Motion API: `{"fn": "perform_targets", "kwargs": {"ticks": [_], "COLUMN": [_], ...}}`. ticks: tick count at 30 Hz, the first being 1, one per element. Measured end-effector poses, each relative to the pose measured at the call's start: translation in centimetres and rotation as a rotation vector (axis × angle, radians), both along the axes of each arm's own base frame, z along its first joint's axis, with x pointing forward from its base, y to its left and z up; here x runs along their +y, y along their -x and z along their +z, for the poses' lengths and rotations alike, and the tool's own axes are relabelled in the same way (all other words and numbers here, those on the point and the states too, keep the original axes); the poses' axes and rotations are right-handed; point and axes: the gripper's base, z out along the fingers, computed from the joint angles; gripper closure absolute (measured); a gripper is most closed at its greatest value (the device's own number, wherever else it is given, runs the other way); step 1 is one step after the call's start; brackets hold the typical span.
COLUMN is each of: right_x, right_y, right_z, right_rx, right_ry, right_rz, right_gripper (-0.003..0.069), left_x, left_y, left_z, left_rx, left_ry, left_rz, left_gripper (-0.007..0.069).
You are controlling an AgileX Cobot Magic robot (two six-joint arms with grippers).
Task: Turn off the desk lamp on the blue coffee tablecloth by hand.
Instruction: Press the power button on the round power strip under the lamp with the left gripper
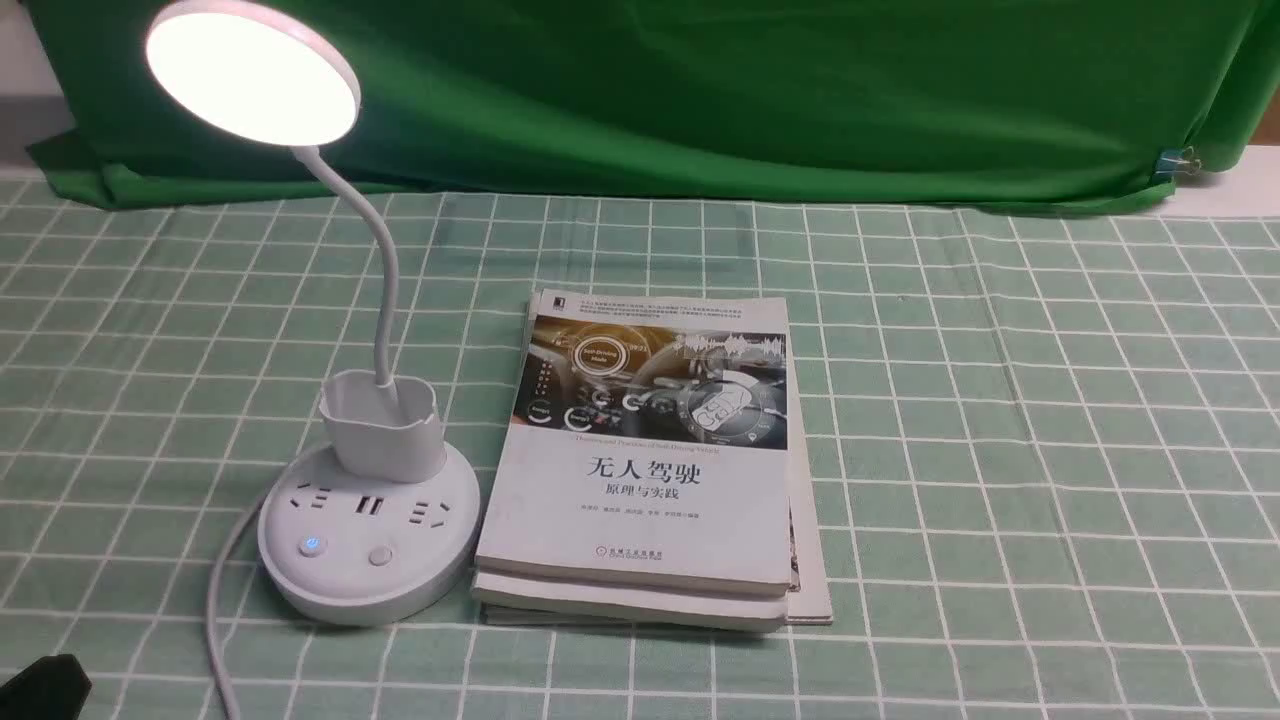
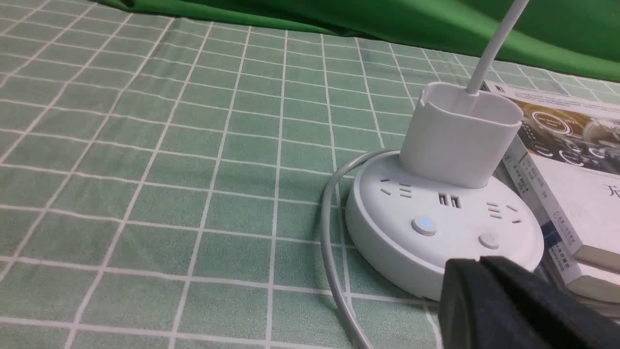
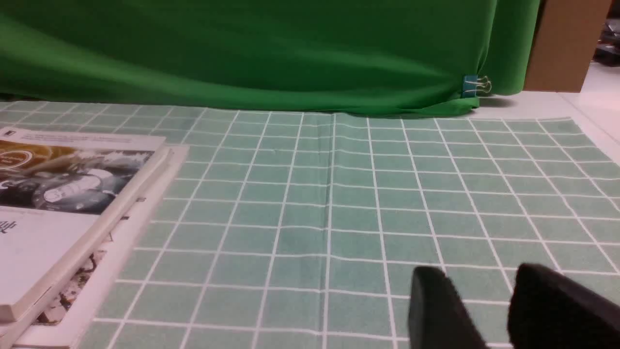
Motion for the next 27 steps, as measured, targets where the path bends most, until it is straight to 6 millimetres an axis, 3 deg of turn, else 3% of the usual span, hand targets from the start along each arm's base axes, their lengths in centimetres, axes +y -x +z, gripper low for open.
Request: {"fn": "perform_targets", "kwargs": {"ticks": [19, 24, 27], "right_x": [0.0, 0.0, 0.0], "right_y": [0.0, 0.0, 0.0], "right_z": [0.0, 0.0, 0.0], "right_rx": [0.000, 0.000, 0.000], "right_ry": [0.000, 0.000, 0.000], "right_rz": [0.000, 0.000, 0.000], "right_gripper": [0.0417, 0.0417, 0.0417], "left_x": [0.0, -0.2, 0.0], "left_y": [-0.1, -0.2, -0.2], "left_z": [0.3, 1.6, 2.1], "left_rx": [-0.034, -0.140, -0.183], "left_ry": [0.035, 0.525, 0.635], "left_rz": [0.007, 0.046, 0.064], "left_gripper": [0.0624, 0.0624, 0.0624]}}
